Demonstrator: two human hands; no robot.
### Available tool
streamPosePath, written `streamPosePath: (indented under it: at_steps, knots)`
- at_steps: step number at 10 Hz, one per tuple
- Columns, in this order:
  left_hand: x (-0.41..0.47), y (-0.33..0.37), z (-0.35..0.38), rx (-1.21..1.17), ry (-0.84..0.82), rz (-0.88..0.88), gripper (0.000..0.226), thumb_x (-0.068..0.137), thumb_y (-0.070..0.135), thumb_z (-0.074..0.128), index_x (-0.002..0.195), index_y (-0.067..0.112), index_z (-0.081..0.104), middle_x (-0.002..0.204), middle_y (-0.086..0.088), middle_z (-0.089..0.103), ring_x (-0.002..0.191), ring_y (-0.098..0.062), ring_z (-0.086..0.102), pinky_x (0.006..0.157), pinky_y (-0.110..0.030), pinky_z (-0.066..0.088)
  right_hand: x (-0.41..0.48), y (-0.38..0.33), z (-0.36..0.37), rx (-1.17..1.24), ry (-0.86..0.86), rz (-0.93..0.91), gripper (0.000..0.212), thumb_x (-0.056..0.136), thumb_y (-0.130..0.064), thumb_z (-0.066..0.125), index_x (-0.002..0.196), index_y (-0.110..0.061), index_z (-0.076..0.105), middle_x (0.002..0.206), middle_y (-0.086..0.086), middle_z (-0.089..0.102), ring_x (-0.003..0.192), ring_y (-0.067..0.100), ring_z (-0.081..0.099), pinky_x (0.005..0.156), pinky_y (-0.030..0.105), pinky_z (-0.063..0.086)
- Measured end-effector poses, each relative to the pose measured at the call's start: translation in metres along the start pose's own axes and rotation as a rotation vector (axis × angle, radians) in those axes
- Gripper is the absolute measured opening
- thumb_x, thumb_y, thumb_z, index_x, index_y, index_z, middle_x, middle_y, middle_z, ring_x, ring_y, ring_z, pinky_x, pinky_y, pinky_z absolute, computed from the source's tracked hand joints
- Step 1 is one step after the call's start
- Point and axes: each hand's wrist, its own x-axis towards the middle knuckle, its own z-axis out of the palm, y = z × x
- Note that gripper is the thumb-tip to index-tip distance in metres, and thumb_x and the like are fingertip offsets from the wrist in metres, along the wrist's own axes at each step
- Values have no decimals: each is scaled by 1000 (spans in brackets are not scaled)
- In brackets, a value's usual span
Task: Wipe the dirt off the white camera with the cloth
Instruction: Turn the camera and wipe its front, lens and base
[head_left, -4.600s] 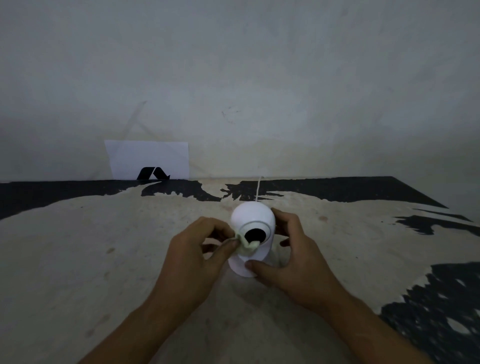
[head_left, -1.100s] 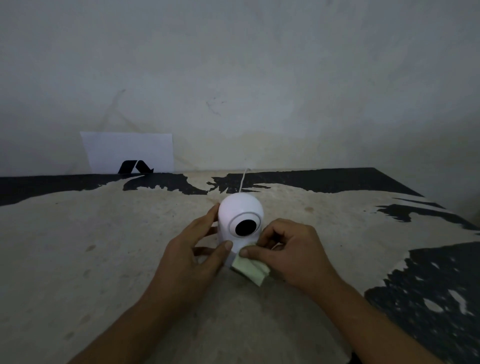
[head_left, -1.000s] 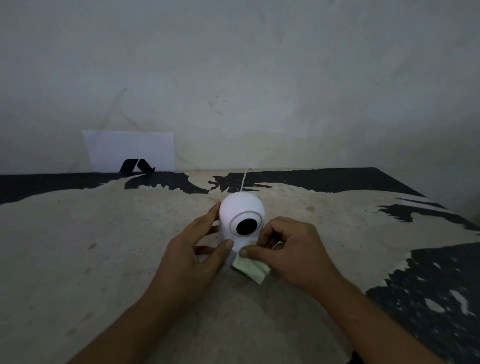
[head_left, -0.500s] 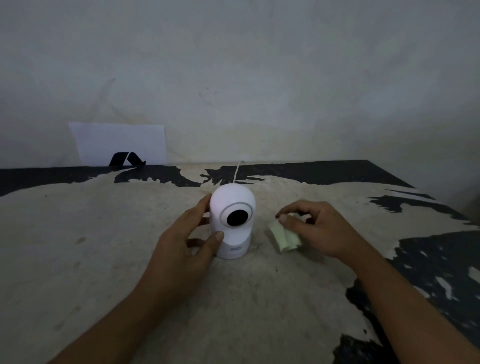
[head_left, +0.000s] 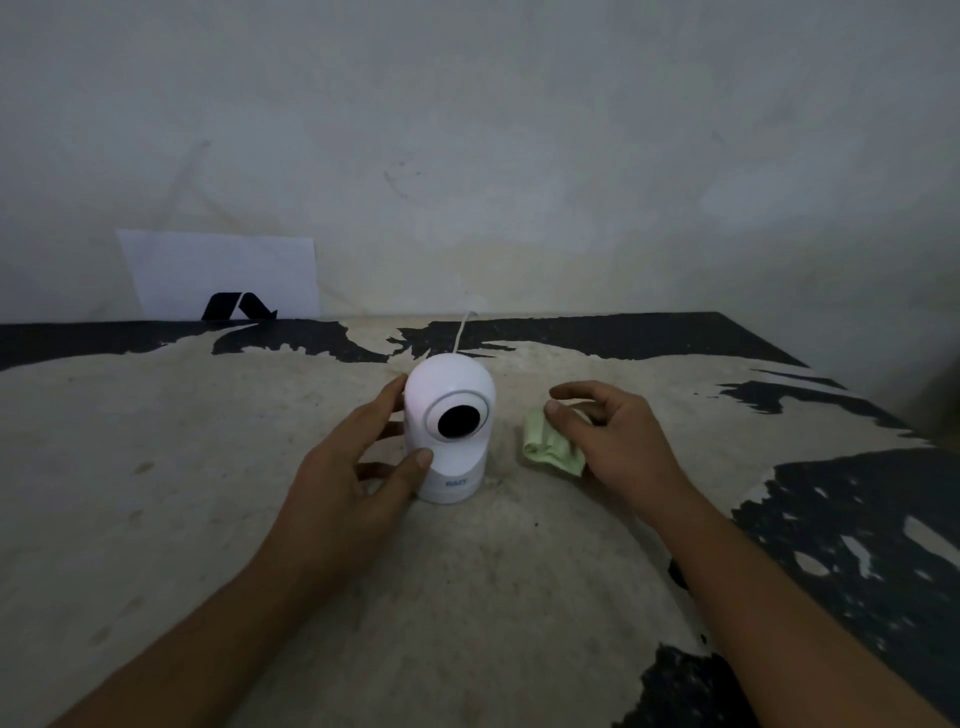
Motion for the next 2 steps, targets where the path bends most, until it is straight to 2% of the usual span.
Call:
streamPosePath:
  at_steps: [1,2]
  knots:
    - [1,0,-1,12,16,8,63,81,30,62,133,48,28,118,35,42,101,27,41,65,5,39,1,7,3,-189,32,-21,22,84,-31,70,104,-22,70,97,-3,71,81,5,63,68,14,48]
    - [-2,1,0,-1,31,24,62,82,28,63,131,47,31,117,34,44,102,24,43,65,3,40,-1,8,4,-319,73,-87,24,85,-30,68,105,-17,70,102,-1,71,90,10,63,80,22,52]
